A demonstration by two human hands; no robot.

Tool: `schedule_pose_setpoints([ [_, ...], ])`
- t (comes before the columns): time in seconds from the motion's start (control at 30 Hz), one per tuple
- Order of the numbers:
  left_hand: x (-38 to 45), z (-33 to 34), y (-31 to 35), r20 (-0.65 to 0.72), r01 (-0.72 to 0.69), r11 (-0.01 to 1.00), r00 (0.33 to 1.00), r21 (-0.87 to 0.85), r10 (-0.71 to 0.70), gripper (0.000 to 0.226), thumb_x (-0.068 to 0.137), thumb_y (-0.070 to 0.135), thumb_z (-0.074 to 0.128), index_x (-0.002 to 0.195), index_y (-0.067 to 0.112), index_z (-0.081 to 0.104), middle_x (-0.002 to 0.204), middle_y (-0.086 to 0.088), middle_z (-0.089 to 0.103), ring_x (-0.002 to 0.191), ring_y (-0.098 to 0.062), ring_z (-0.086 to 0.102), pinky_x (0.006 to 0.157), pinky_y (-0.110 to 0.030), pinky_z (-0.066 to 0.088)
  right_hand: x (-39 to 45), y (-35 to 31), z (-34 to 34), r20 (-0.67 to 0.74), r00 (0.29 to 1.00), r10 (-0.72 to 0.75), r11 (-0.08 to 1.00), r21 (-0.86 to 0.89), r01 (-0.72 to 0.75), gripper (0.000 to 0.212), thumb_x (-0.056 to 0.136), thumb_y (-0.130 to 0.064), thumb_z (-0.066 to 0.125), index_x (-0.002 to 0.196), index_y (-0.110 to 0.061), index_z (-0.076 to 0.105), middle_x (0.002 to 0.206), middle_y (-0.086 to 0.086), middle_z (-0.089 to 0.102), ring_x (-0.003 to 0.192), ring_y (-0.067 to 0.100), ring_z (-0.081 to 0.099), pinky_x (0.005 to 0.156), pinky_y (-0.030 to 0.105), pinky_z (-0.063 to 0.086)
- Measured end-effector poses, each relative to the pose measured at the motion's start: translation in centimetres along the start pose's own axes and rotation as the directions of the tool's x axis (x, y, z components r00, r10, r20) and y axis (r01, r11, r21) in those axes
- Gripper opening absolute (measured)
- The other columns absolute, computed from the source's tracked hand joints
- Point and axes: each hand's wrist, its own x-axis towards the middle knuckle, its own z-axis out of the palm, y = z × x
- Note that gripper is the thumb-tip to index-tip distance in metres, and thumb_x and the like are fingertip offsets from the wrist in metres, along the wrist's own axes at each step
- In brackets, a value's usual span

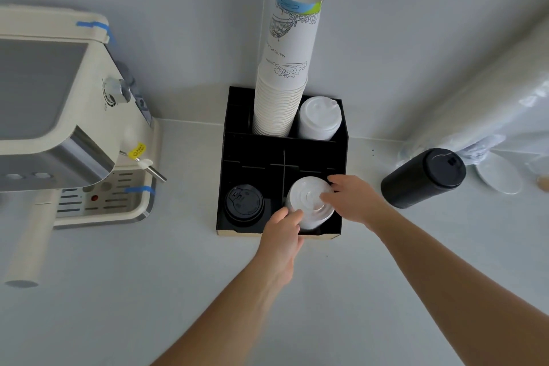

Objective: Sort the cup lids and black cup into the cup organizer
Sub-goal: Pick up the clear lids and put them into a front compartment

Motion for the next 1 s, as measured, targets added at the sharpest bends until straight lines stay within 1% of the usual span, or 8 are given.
schedule_pose_setpoints([
  [0.07,-0.2,-0.6,-0.1,-0.015,-0.019,0.999,1.000,-0.030,0.018,0.025,0.090,0.024,0.059,0.112,0.013,0.062,0.104,-0.007,0.059,0.106,-0.019,0.057,0.100,-0.031,0.046,-0.7,0.2,-0.6,-0.013,1.000,0.013,1.000,0.025,-0.012,0.010,0.085,-0.024,0.059,0.086,-0.014,0.058,0.083,0.002,0.053,0.078,0.023,0.049,0.070,0.032,0.042],
  [0.1,-0.6,-0.8,-0.1,-0.012,-0.025,0.999,1.000,-0.048,0.025,0.007,0.091,0.023,0.057,0.091,0.017,0.060,0.091,-0.001,0.053,0.096,-0.015,0.051,0.100,-0.033,0.045,-1.2,0.4,-0.9,-0.013,1.000,0.025,0.997,0.071,-0.024,0.012,0.085,-0.022,0.058,0.078,-0.015,0.052,0.078,0.002,0.047,0.074,0.021,0.044,0.068,0.032,0.038],
  [0.13,-0.8,-1.2,-0.1,-0.019,-0.030,0.997,0.999,-0.075,0.029,0.012,0.093,0.022,0.056,0.082,0.020,0.054,0.088,0.001,0.050,0.093,-0.015,0.047,0.101,-0.034,0.045,-1.6,0.7,-1.3,-0.020,0.999,0.033,0.992,0.126,-0.030,0.017,0.086,-0.020,0.058,0.074,-0.012,0.049,0.075,0.003,0.043,0.070,0.019,0.040,0.066,0.033,0.034],
  [0.27,-1.8,-2.8,-0.2,-0.009,-0.055,0.983,0.998,-0.177,0.055,0.020,0.097,0.023,0.055,0.115,0.014,0.056,0.118,-0.007,0.061,0.111,-0.020,0.060,0.102,-0.038,0.046,-3.4,2.2,-2.5,-0.051,0.995,0.089,0.922,0.381,-0.063,0.005,0.087,-0.024,0.064,0.090,-0.024,0.069,0.088,-0.007,0.059,0.090,0.020,0.057,0.078,0.028,0.048],
  [0.37,-2.5,-3.6,-0.1,-0.005,-0.072,0.969,0.997,-0.235,0.073,0.031,0.096,0.022,0.057,0.123,0.008,0.057,0.119,-0.013,0.066,0.110,-0.023,0.064,0.093,-0.037,0.050,-4.6,4.0,-2.9,-0.033,0.989,0.144,0.820,0.563,-0.101,0.026,0.087,-0.023,0.068,0.112,-0.019,0.071,0.110,-0.001,0.070,0.108,0.019,0.066,0.102,0.038,0.051],
  [0.57,-3.1,-3.3,0.0,-0.004,-0.129,0.956,0.991,-0.264,0.132,0.031,0.095,0.025,0.057,0.121,0.008,0.060,0.115,-0.015,0.070,0.107,-0.026,0.067,0.092,-0.038,0.051,-7.8,6.9,-4.6,-0.007,0.992,0.130,0.591,0.804,-0.071,0.022,0.095,-0.014,0.061,0.115,-0.009,0.068,0.114,0.010,0.073,0.108,0.024,0.069,0.098,0.040,0.053],
  [0.73,-3.7,-1.0,-0.6,0.044,-0.207,0.972,0.976,-0.106,0.213,0.025,0.097,0.026,0.053,0.114,0.013,0.066,0.112,-0.012,0.073,0.102,-0.025,0.070,0.093,-0.041,0.052,-9.1,10.4,-6.2,0.013,0.988,0.157,0.359,0.931,-0.069,0.025,0.098,-0.015,0.055,0.116,-0.003,0.069,0.113,0.015,0.075,0.107,0.029,0.071,0.093,0.041,0.054],
  [1.0,-4.7,4.6,-2.8,0.069,-0.241,0.971,0.968,0.007,0.240,0.025,0.098,0.024,0.051,0.112,0.012,0.067,0.109,-0.013,0.073,0.102,-0.027,0.070,0.092,-0.042,0.052,-9.6,16.8,-9.8,-0.002,0.985,0.175,0.202,0.979,-0.034,0.026,0.096,-0.016,0.056,0.113,-0.002,0.070,0.112,0.016,0.075,0.106,0.031,0.071,0.090,0.043,0.054],
])
